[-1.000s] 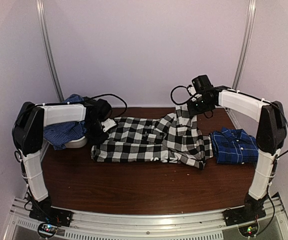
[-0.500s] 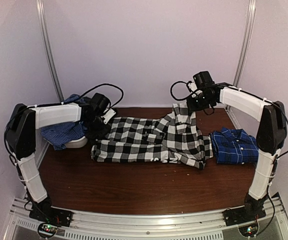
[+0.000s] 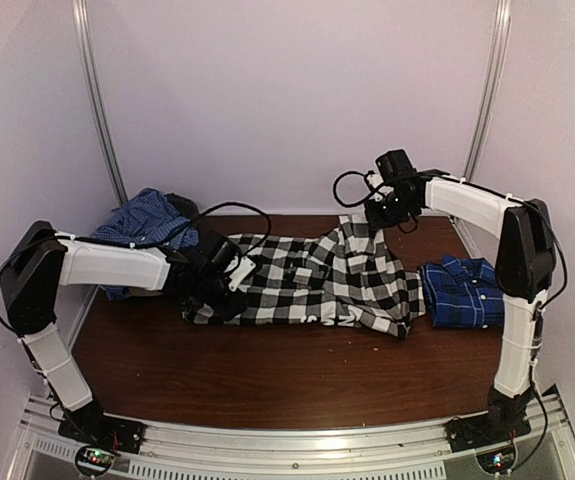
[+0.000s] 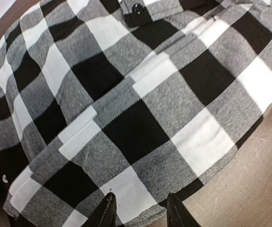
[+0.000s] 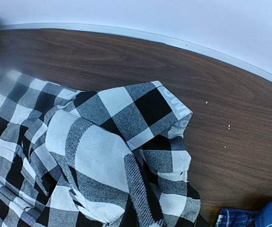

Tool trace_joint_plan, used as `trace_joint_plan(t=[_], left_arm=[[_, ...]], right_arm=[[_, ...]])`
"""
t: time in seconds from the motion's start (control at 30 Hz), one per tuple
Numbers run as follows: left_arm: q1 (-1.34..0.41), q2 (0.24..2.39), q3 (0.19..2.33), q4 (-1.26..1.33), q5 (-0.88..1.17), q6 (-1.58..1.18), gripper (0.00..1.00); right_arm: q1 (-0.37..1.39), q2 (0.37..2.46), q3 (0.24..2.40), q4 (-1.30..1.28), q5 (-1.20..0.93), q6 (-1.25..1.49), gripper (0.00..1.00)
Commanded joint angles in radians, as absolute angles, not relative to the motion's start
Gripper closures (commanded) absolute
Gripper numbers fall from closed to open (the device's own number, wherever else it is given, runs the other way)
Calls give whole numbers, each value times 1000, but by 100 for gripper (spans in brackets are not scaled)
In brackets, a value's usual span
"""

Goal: Fold and stack the long sleeve shirts
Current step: Smooth out the 1/3-folded shirt at the center of the board.

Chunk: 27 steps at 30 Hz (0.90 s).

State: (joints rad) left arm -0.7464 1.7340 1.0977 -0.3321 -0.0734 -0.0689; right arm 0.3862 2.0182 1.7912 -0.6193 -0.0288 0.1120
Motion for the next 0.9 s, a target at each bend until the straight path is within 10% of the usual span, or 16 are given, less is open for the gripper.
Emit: trace_joint_plan(t=[0.0,0.6,0.87], left_arm=[[-735,1766,1027,-212,-57,-148,62],[-746,1694,1015,-186,-126,-140,59],[-746,1627,1084,-33,114,-258,30]], right_arm=[[380,2010,1811,-626,-46,125,100],[387,1734,1571,-515,-429,296,100],[450,1501,1241,-163,-595,606,100]])
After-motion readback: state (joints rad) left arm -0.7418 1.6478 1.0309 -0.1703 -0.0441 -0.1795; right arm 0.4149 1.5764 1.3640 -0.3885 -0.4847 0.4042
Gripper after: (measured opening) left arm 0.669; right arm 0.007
